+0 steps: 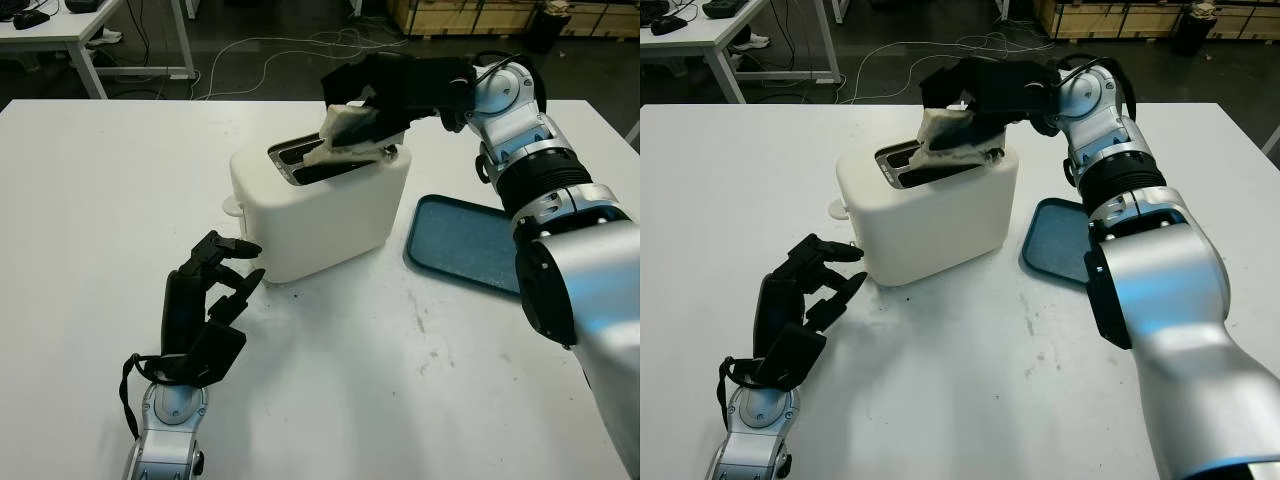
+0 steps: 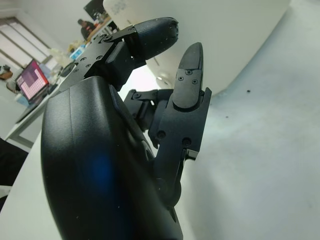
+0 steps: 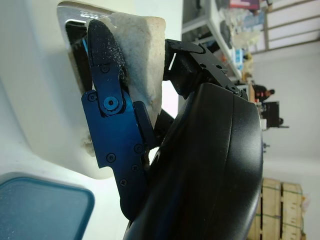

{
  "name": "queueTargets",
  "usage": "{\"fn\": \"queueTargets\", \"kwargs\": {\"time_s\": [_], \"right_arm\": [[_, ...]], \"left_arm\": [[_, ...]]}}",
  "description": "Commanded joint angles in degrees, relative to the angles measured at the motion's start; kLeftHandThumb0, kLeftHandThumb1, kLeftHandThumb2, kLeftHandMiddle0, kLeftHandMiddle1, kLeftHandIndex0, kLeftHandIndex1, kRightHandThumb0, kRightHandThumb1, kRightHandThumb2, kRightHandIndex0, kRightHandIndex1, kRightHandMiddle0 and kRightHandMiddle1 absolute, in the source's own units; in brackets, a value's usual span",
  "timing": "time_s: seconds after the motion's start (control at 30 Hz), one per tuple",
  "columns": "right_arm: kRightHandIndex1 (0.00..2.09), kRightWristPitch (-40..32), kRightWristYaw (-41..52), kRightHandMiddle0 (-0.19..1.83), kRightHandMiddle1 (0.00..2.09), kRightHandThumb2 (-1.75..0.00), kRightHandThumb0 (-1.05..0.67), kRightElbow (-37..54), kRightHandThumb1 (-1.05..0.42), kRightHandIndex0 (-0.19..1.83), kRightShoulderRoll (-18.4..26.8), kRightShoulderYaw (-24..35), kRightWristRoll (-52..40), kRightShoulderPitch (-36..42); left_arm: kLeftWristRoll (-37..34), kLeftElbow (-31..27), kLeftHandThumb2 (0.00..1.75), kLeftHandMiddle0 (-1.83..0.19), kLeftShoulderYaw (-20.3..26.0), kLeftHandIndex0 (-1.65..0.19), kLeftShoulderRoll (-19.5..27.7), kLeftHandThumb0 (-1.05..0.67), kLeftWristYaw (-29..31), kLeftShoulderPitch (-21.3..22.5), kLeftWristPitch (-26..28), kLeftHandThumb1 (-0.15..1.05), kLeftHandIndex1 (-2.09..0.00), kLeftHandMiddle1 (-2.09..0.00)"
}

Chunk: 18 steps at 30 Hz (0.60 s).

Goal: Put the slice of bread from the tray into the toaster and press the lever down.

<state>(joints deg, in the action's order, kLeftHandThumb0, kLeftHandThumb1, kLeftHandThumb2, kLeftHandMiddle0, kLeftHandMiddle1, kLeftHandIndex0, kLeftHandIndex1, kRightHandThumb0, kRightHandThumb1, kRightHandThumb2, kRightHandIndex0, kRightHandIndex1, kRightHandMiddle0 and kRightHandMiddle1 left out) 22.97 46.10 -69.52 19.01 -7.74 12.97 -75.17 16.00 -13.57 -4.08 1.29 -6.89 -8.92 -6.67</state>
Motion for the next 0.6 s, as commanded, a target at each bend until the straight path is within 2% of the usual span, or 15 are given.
{"fn": "queueTargets", "kwargs": {"time_s": [0.0, 0.27, 0.57], "right_arm": [[1.75, 1.82, -0.86, 0.91, 1.75, -0.19, -0.64, 0.93, -0.92, 1.09, 0.98, 0.40, -0.50, -2.07], [1.75, 3.63, -3.61, 0.92, 1.75, -0.21, -0.63, 2.28, -0.92, 1.10, 3.23, 0.29, 0.44, -4.37], [1.75, 4.01, -2.34, 0.96, 1.75, -0.19, -0.62, 1.83, -0.92, 1.15, 4.08, -1.48, 1.52, -5.14]], "left_arm": [[-0.12, 0.33, 0.23, -0.57, -0.06, -0.50, -0.05, -0.21, -0.24, -0.31, -0.15, 0.92, -1.12, -1.57], [0.52, 0.12, 0.24, -0.58, -0.27, -0.50, 0.02, -0.21, -0.52, -0.43, -0.18, 0.92, -1.12, -1.57], [0.37, 0.09, 0.23, -0.58, -0.49, -0.50, -0.50, -0.21, -0.65, -0.49, 0.34, 0.92, -1.12, -1.57]]}}
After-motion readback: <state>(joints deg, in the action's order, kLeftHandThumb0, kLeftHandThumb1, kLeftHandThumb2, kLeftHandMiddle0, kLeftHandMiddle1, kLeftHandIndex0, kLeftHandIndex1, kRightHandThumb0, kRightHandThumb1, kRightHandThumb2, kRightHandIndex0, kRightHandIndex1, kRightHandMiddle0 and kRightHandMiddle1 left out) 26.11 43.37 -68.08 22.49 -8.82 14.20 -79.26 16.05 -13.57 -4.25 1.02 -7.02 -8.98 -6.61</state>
